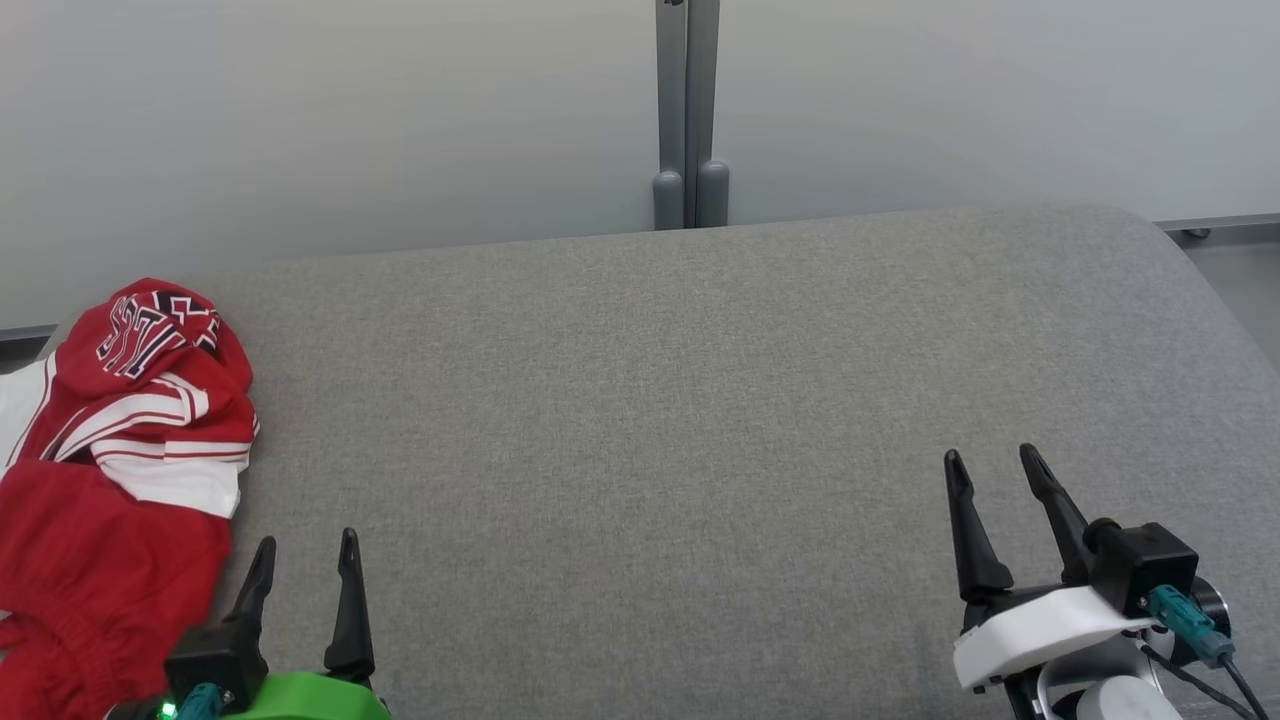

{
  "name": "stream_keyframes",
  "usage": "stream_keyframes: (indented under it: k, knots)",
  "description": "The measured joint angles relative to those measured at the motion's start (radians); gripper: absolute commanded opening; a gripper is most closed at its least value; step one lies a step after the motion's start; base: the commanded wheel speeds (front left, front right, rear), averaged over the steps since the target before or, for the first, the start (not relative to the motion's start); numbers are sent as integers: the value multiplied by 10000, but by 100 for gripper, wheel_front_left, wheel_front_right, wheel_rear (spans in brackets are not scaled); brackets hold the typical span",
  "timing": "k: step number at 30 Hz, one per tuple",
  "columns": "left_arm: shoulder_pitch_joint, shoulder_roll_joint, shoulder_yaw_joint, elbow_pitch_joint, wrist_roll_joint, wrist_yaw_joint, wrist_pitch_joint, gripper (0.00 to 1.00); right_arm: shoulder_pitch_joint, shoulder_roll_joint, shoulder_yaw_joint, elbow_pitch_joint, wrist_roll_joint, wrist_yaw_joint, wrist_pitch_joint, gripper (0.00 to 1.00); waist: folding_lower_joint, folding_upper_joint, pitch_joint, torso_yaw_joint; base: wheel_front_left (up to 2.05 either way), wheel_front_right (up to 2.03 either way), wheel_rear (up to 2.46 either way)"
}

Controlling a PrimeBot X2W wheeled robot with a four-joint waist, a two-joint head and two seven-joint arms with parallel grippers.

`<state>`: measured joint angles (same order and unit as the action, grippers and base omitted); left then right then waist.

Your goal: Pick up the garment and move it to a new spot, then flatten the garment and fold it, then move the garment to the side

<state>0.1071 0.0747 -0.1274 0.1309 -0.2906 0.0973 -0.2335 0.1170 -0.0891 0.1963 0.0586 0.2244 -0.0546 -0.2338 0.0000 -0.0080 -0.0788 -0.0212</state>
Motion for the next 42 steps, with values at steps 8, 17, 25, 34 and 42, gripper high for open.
stream_keyframes:
  k: [8, 17, 25, 34, 42]
  knots:
    - [119, -23, -2, 100, 376, 46, -155, 100, 152, -33, 77, -132, -610, -77, -178, 100, 0, 0, -11, 3, 0, 0, 0]
    - [130, -59, 40, 224, 291, 46, -155, 100, 152, -31, 40, -132, -617, -75, -178, 100, 0, 0, -8, 3, 0, 0, 0]
    - [129, -73, 52, 230, 291, 42, -155, 100, 152, -27, 2, -132, -621, -71, -178, 100, 0, 0, -9, 5, 0, 0, 0]
    - [123, -148, 17, 259, 293, 35, -155, 100, 154, -13, -127, -138, -627, -61, -178, 100, 0, 0, -1, 86, 0, 0, 0]
    - [0, -180, -36, 330, 330, 6, -155, 100, 168, 4, -268, -194, -629, -42, -180, 100, 0, 0, 28, 604, 0, 0, 0]
